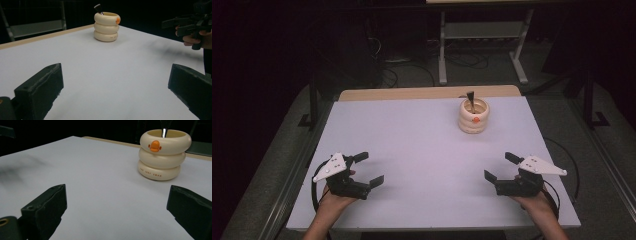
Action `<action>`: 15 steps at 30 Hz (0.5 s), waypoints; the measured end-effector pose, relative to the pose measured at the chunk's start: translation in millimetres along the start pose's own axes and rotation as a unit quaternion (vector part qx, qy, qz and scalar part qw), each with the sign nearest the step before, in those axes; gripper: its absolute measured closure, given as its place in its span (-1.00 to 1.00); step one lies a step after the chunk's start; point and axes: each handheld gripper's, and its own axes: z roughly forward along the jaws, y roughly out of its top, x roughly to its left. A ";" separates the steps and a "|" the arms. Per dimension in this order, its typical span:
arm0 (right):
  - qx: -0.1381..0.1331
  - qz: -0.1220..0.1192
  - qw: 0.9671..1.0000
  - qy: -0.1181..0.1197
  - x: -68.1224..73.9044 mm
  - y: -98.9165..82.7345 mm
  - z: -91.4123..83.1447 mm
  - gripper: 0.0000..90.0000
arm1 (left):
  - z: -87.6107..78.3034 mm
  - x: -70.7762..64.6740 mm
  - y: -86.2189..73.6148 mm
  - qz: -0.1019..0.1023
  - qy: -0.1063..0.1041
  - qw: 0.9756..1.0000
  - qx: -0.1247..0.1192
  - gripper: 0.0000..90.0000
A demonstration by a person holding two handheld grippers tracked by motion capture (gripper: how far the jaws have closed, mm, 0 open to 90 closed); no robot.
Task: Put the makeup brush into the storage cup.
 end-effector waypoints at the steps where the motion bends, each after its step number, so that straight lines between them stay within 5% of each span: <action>1: 0.001 0.000 1.000 0.000 -0.2 -0.1 0.0 -0.95 | 0.2 -0.1 -0.3 -0.001 0.000 1.000 0.001 -1.00; 15: 0.002 -0.004 1.000 -0.003 -1.3 0.0 -1.9 -0.95 | 1.7 -0.3 -2.9 0.001 -0.004 1.000 0.010 -1.00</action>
